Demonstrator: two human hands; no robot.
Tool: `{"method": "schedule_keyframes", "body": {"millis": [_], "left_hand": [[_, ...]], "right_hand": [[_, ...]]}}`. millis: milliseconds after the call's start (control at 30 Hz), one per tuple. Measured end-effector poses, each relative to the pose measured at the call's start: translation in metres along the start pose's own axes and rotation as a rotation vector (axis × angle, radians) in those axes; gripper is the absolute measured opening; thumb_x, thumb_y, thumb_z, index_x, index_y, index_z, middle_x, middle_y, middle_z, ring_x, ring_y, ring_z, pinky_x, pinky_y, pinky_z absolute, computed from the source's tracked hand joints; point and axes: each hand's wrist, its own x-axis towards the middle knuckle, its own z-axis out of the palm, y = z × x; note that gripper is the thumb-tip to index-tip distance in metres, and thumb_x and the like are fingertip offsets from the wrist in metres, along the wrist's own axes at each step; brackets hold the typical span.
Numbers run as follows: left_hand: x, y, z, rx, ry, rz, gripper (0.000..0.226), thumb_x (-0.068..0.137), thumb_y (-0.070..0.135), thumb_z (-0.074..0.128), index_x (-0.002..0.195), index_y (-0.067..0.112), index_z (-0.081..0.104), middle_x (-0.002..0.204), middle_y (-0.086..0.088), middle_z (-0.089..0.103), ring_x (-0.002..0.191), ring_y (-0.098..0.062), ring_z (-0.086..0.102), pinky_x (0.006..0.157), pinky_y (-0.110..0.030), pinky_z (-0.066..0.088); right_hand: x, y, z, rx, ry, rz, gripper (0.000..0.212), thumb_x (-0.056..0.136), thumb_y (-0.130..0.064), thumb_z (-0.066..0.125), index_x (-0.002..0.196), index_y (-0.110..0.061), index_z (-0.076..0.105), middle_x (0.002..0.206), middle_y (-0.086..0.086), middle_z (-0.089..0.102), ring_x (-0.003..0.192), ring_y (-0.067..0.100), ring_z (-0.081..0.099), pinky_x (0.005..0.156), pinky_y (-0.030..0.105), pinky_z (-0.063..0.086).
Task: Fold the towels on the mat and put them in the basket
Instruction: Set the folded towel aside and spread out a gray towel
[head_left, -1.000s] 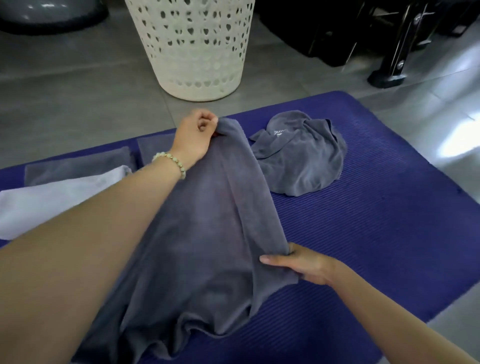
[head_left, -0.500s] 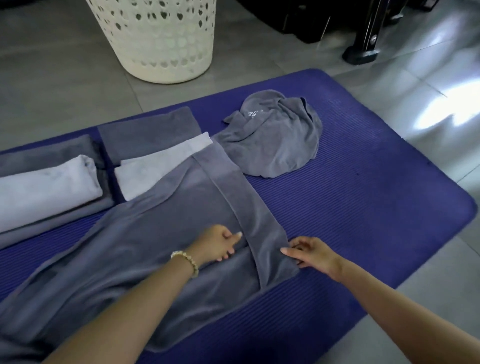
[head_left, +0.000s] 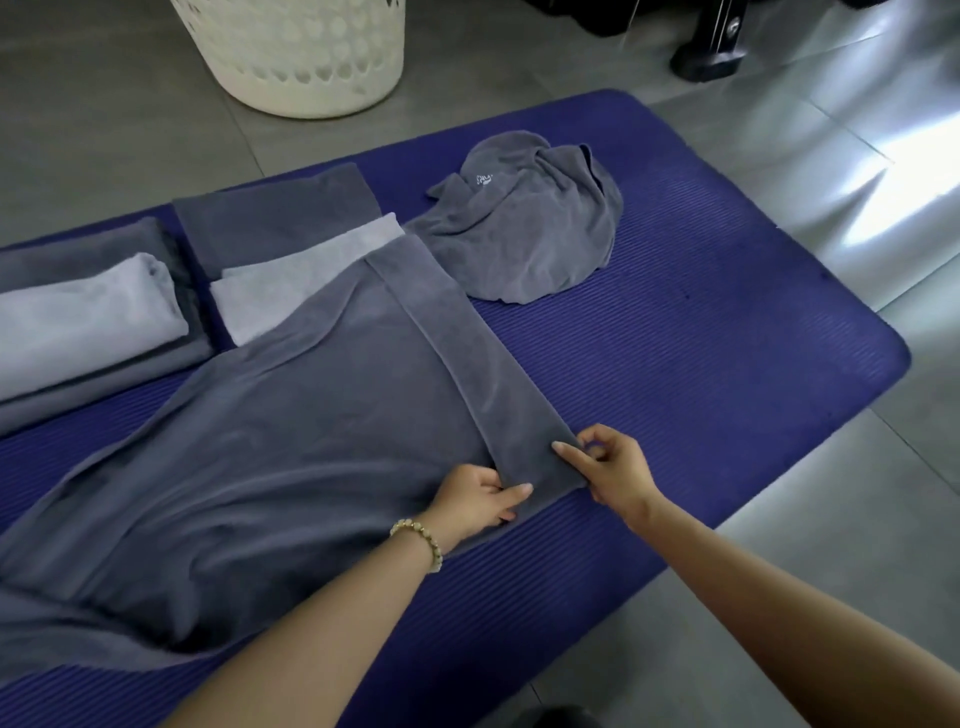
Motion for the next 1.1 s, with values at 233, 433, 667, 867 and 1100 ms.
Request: {"method": "schedule_keyframes", "body": {"millis": [233, 433, 667, 867, 1100], "left_hand": [[-0.007, -0.009, 0.019, -0.03, -0.054, -0.058, 0.032, 0.092, 0.023, 0.063, 0.12, 0.01, 0.056, 0.094, -0.001, 0.067, 0.073, -0.005, 0.063, 0.067, -0.015, 0.052], [-0.025, -0.014, -0.079, 0.252, 0.188, 0.11, 0.012, 0.091, 0.03, 0.063, 0.097, 0.021, 0.058, 0.092, 0.001, 0.064, 0.079, -0.016, 0.063, 0.077, -0.027, 0.052], [-0.135, -0.064, -0.237, 0.767, 0.416, 0.015, 0.046, 0.096, 0.043, 0.049, 0.135, 0.02, 0.047, 0.135, 0.005, 0.052, 0.123, -0.015, 0.05, 0.103, -0.029, 0.038], [-0.234, -0.174, -0.308, 0.929, 0.546, -0.286, 0.06, 0.097, 0.053, 0.034, 0.148, 0.021, 0.03, 0.152, 0.0, 0.035, 0.137, -0.019, 0.034, 0.111, -0.034, 0.028], [-0.274, -0.223, -0.314, 0.508, 0.716, -0.278, 0.07, 0.092, 0.06, 0.035, 0.149, 0.023, 0.02, 0.136, -0.009, 0.054, 0.123, -0.027, 0.051, 0.103, -0.045, 0.041]], "right_hand": [[-0.006, 0.03, -0.018, -0.166, 0.005, 0.074, 0.026, 0.085, -0.033, 0.069, 0.086, -0.009, 0.061, 0.067, 0.005, 0.065, 0.056, 0.014, 0.057, 0.063, 0.033, 0.052], [0.012, -0.005, 0.01, -0.668, -0.071, -0.203, 0.049, 0.089, -0.047, 0.059, 0.129, -0.021, 0.049, 0.127, -0.005, 0.047, 0.11, 0.015, 0.051, 0.095, 0.032, 0.045], [0.018, -0.083, 0.13, -0.914, -0.427, -0.514, 0.064, 0.094, -0.047, 0.05, 0.148, -0.021, 0.029, 0.158, -0.007, 0.019, 0.144, 0.016, 0.022, 0.118, 0.033, 0.021], [-0.008, -0.124, 0.258, -0.949, -0.631, -0.644, 0.065, 0.097, -0.045, 0.047, 0.151, -0.02, 0.022, 0.161, -0.005, 0.01, 0.147, 0.015, 0.014, 0.119, 0.03, 0.017], [-0.057, -0.158, 0.362, -0.99, -0.783, -0.714, 0.061, 0.097, -0.046, 0.046, 0.149, -0.018, 0.027, 0.158, -0.003, 0.019, 0.142, 0.018, 0.025, 0.113, 0.031, 0.026]]}}
